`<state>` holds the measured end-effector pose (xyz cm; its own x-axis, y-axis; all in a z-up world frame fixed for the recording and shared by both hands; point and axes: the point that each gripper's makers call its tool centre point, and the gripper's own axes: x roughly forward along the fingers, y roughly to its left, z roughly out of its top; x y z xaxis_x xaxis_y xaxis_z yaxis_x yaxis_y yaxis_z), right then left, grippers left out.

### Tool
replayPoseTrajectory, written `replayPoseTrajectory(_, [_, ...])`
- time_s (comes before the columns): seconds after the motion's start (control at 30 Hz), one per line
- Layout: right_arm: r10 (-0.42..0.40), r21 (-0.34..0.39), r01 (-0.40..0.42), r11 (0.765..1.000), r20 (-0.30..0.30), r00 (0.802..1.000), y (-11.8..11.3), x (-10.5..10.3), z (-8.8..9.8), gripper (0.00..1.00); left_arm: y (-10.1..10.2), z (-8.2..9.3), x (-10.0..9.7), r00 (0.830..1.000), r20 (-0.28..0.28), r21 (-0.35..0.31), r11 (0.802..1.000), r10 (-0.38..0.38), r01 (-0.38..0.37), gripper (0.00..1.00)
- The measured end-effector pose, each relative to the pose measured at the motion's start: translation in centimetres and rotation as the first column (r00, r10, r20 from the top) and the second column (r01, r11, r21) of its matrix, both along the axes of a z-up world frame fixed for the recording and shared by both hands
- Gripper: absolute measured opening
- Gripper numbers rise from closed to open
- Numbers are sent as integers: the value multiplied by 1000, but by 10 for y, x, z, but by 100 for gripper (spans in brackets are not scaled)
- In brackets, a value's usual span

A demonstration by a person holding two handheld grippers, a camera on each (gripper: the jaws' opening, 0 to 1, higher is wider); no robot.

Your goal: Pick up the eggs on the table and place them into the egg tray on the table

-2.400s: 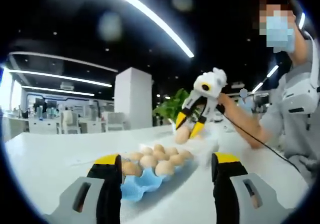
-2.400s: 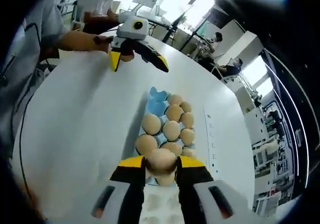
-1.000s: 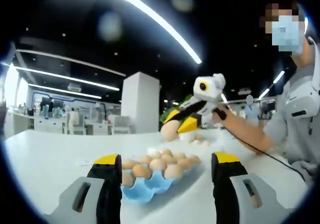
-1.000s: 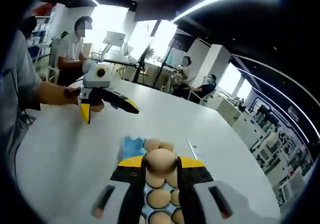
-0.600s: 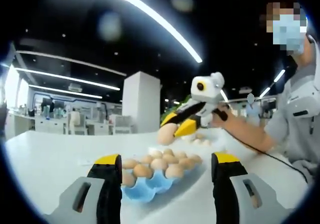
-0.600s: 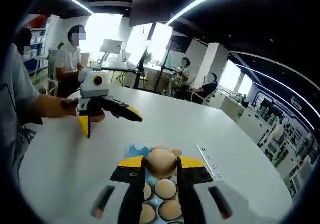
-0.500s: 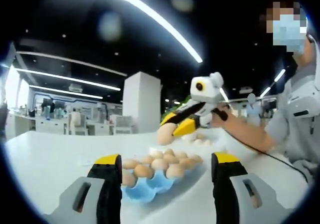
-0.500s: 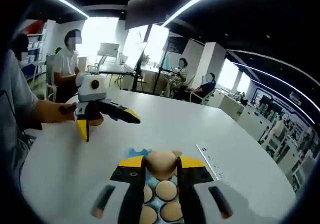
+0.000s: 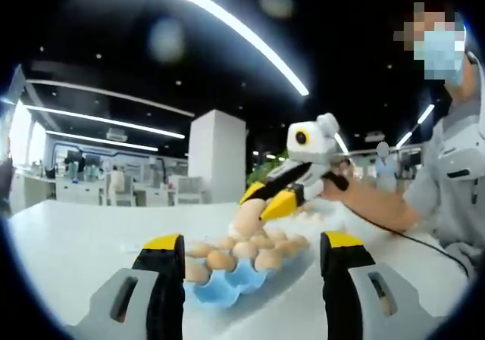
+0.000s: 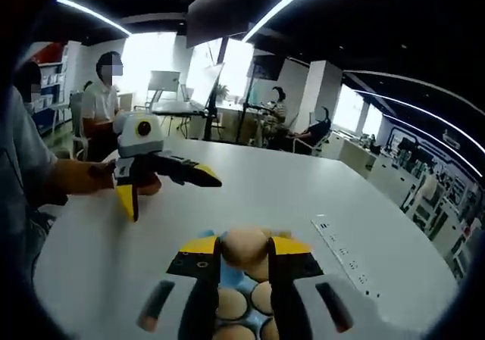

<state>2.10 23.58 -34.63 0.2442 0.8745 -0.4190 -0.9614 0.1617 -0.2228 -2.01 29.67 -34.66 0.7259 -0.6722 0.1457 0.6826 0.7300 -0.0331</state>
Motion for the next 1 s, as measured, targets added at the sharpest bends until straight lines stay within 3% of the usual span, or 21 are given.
replayPoseTrajectory(0.53, [27, -103, -29, 994, -28, 999, 12, -8, -39, 26, 1, 2, -1, 1000, 6, -1, 1000, 3, -3, 74])
replayPoseTrajectory(1.0, [36, -205, -37, 978, -7, 999, 13, -8, -67, 26, 2, 3, -2, 1000, 9, 0, 1000, 5, -5, 74])
